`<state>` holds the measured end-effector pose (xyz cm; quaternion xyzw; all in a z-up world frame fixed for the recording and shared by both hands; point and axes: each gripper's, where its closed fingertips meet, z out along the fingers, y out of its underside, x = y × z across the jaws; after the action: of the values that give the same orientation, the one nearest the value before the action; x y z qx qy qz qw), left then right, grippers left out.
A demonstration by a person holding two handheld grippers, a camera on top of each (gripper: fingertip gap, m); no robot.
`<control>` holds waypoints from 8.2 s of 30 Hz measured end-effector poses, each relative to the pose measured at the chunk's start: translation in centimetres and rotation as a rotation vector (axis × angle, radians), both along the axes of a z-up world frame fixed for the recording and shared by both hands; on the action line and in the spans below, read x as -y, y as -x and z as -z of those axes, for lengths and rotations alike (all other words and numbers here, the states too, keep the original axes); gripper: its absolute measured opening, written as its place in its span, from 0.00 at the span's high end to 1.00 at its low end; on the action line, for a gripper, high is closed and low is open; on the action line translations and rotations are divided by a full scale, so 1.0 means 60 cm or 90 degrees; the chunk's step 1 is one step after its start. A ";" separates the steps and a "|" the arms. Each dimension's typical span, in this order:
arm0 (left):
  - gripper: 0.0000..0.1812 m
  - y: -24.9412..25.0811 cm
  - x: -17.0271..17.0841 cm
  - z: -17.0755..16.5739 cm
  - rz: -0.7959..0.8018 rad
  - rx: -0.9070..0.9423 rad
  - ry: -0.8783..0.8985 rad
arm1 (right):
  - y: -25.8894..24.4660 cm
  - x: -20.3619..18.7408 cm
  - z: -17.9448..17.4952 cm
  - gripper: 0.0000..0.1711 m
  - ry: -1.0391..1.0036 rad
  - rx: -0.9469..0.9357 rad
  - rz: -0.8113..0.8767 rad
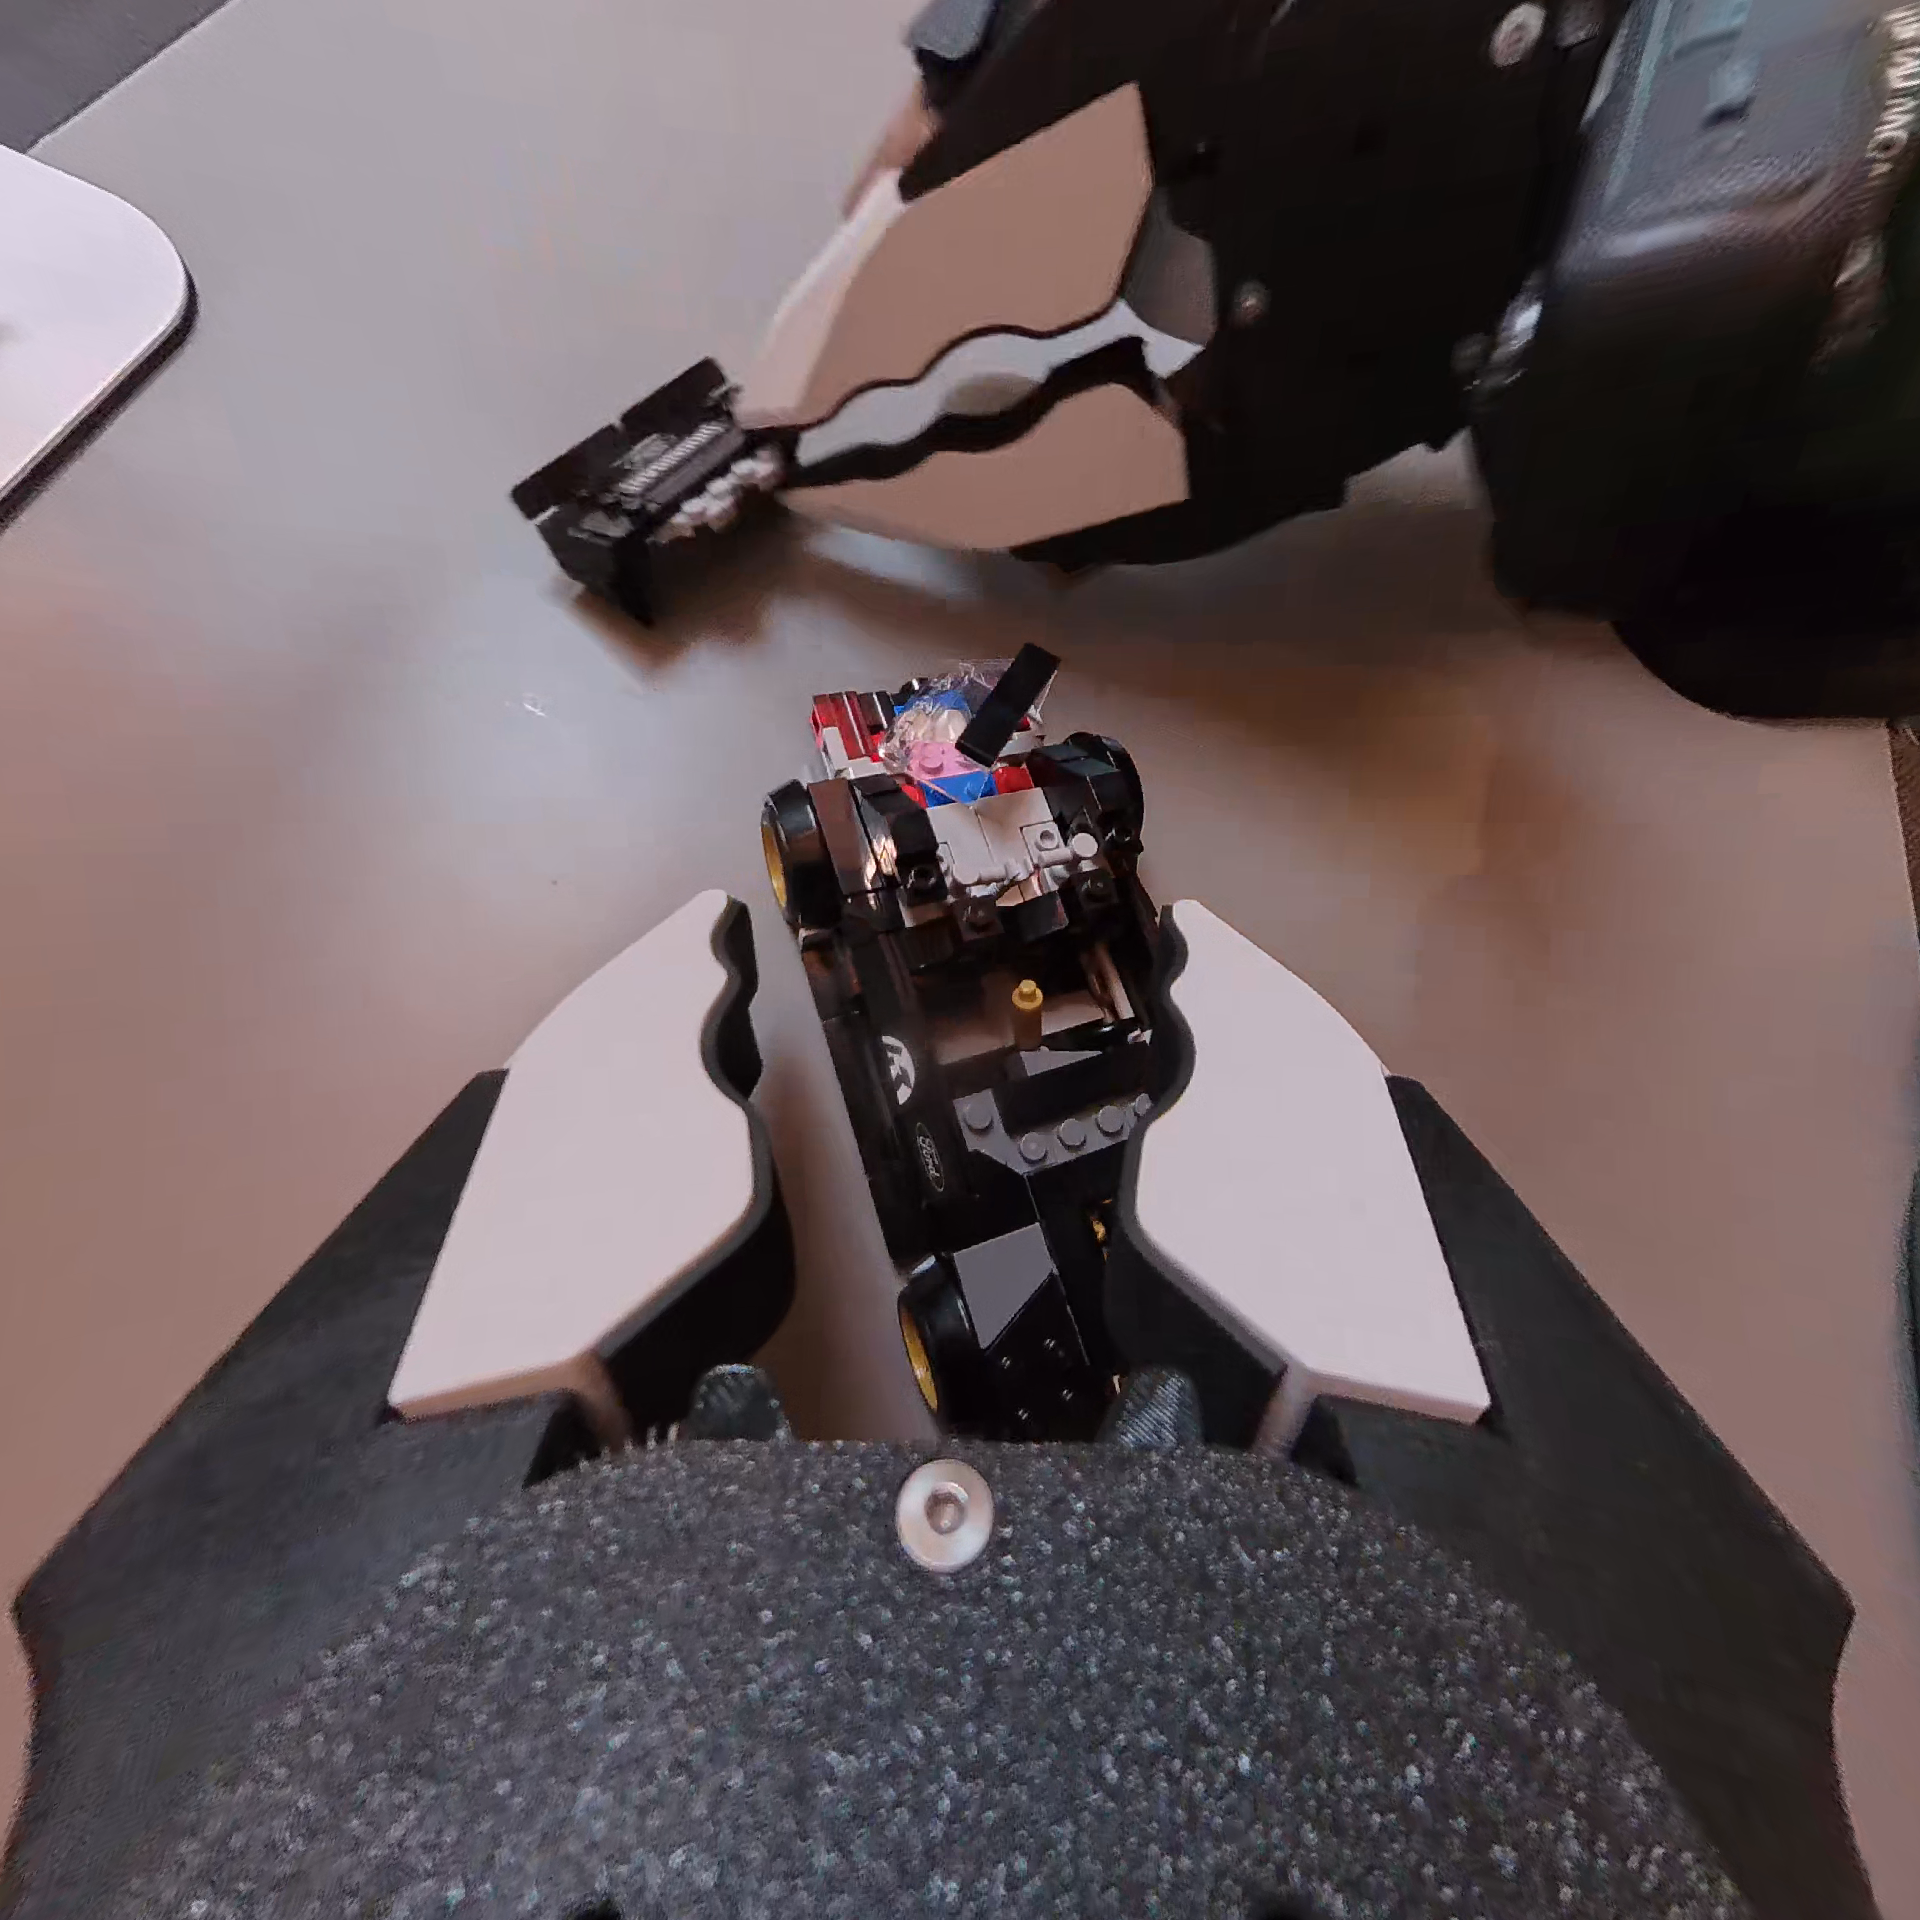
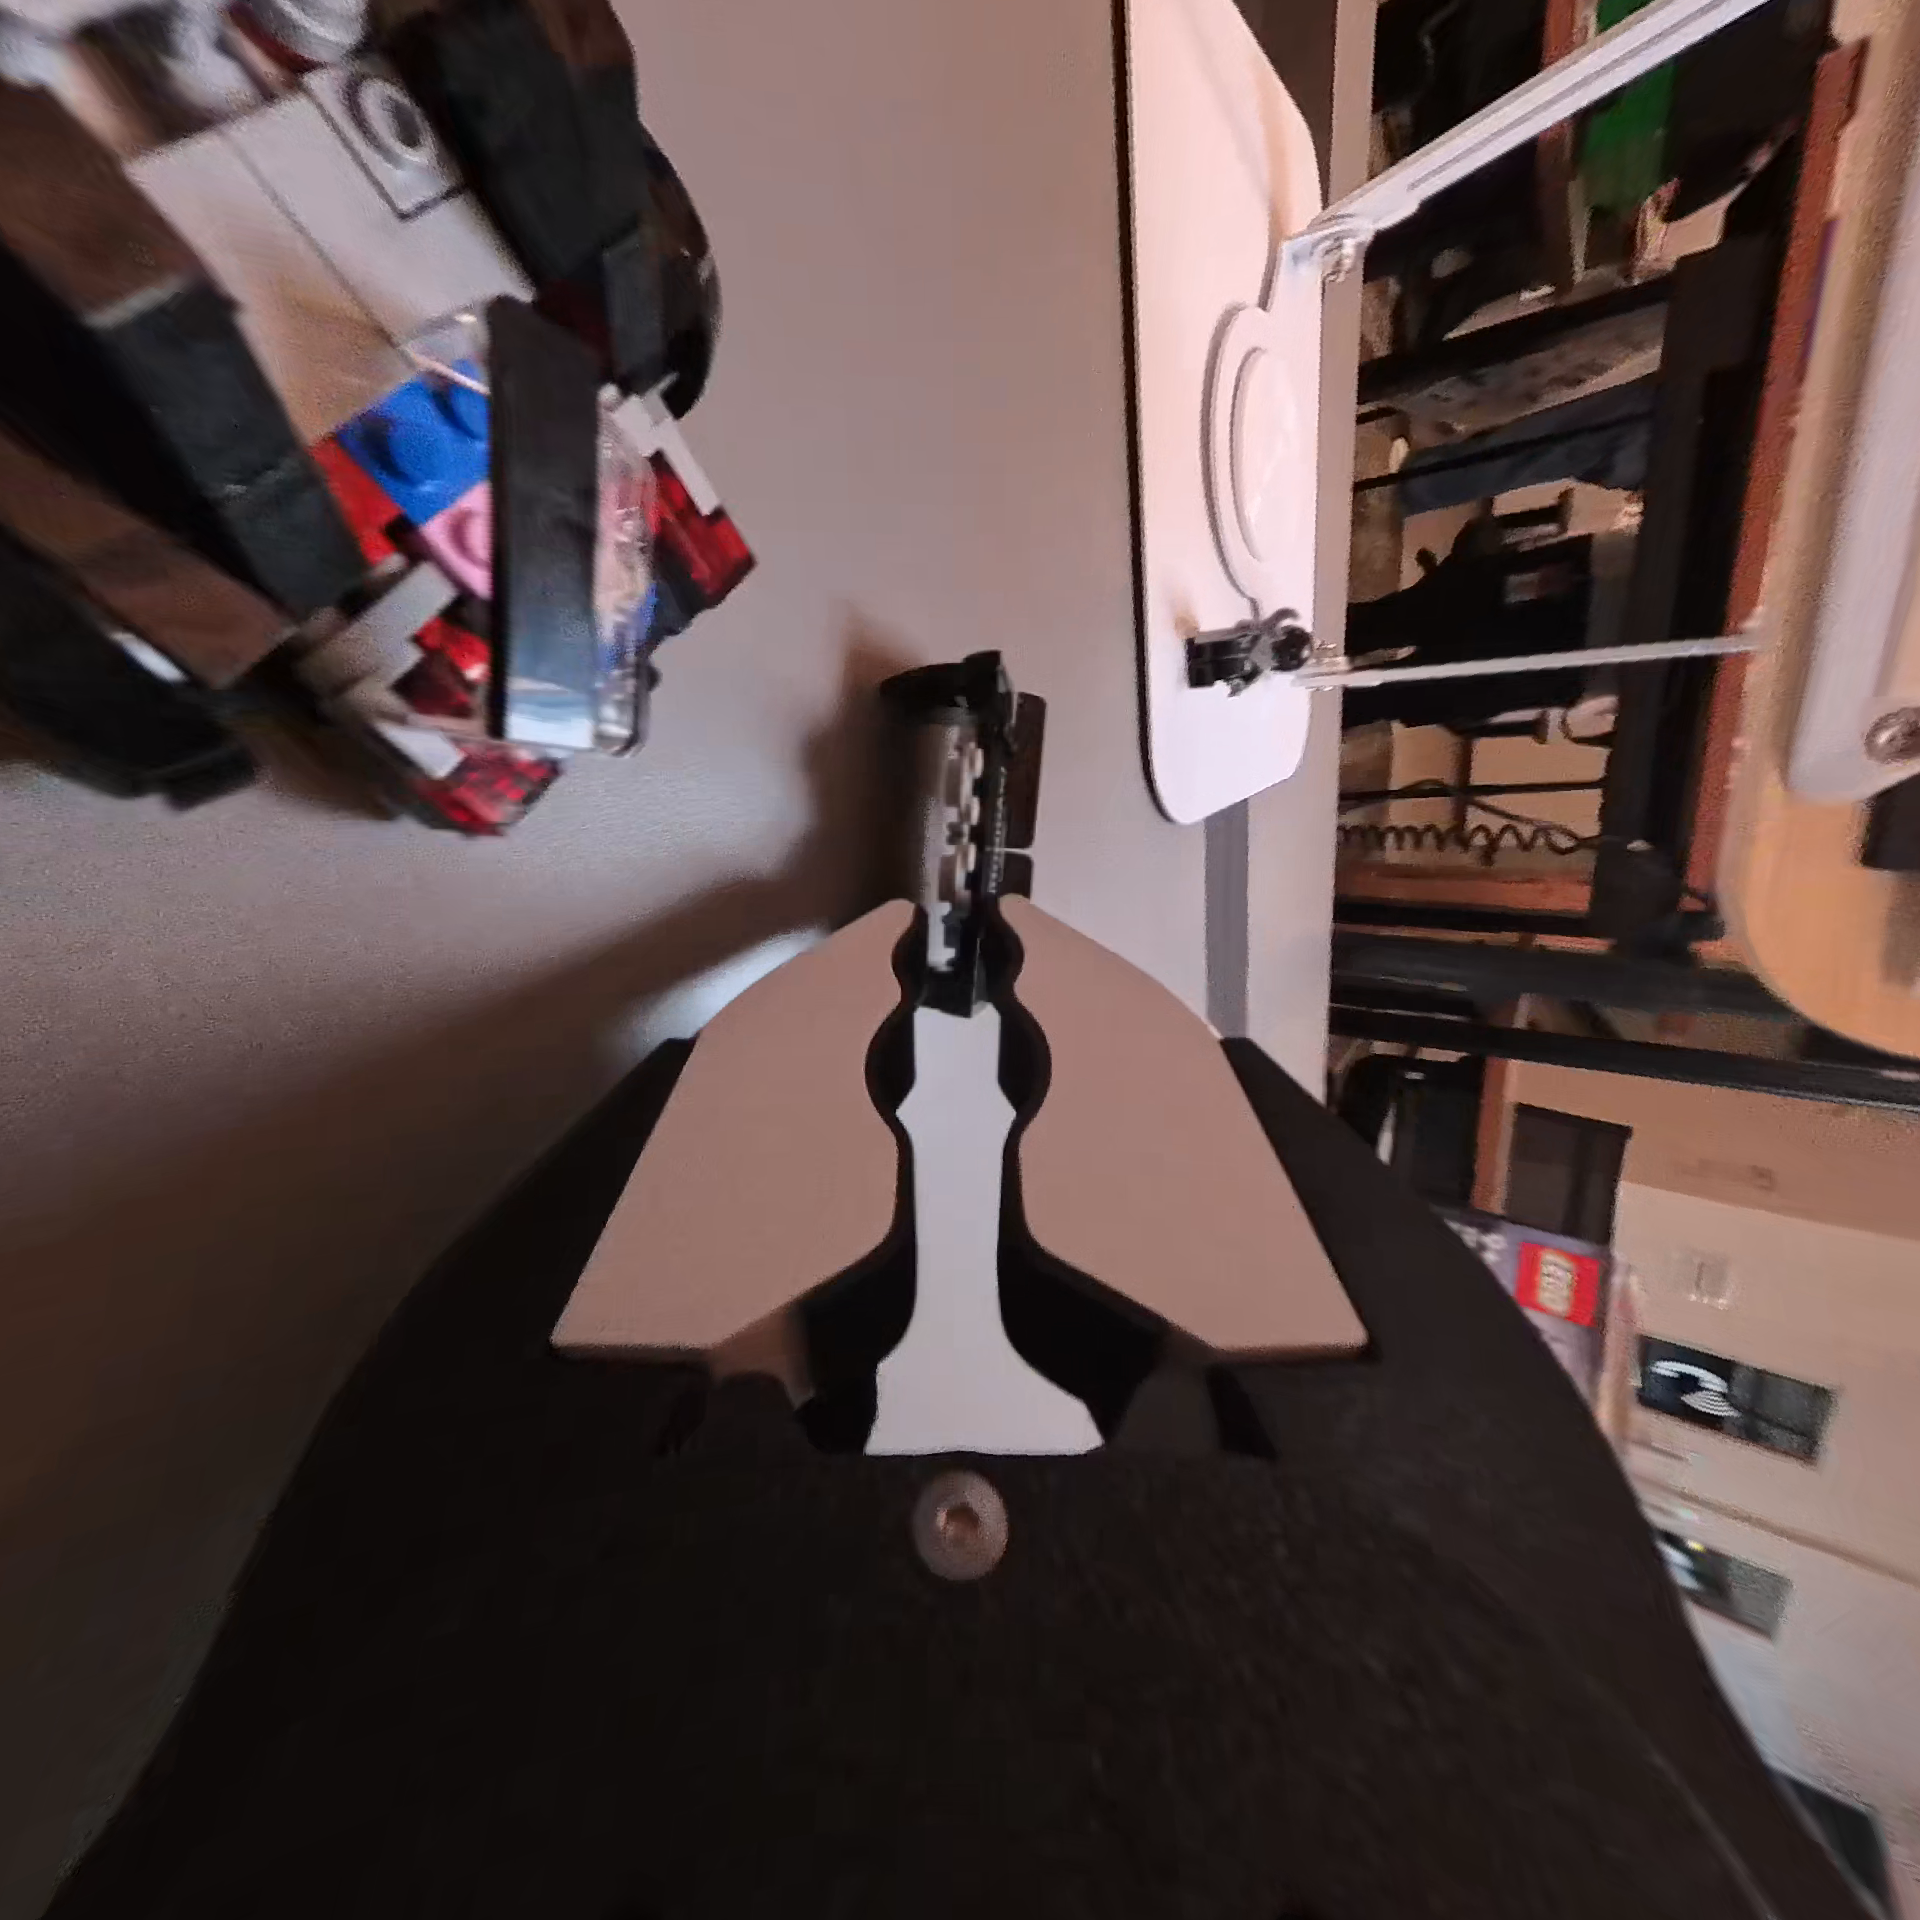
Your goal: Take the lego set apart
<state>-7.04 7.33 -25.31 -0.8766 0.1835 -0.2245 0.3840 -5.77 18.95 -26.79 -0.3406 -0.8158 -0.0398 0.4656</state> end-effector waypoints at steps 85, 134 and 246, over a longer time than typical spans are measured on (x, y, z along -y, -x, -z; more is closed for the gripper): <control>0.59 -0.010 0.046 -0.025 -0.020 -0.064 -0.043 | -0.066 0.112 -0.083 0.90 0.673 -0.016 0.019; 0.60 -0.009 0.081 -0.016 -0.088 -0.056 -0.097 | -0.165 0.156 -0.017 0.95 0.450 -0.017 0.007; 0.95 0.121 0.105 -0.053 -0.064 -0.587 -0.357 | -0.059 0.364 -0.041 0.98 0.546 -0.054 -0.198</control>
<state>-14.32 1.02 -22.13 -0.7559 0.3437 0.2599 0.4929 -2.21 -2.90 -24.34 -0.3771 -0.7803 0.3859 0.3162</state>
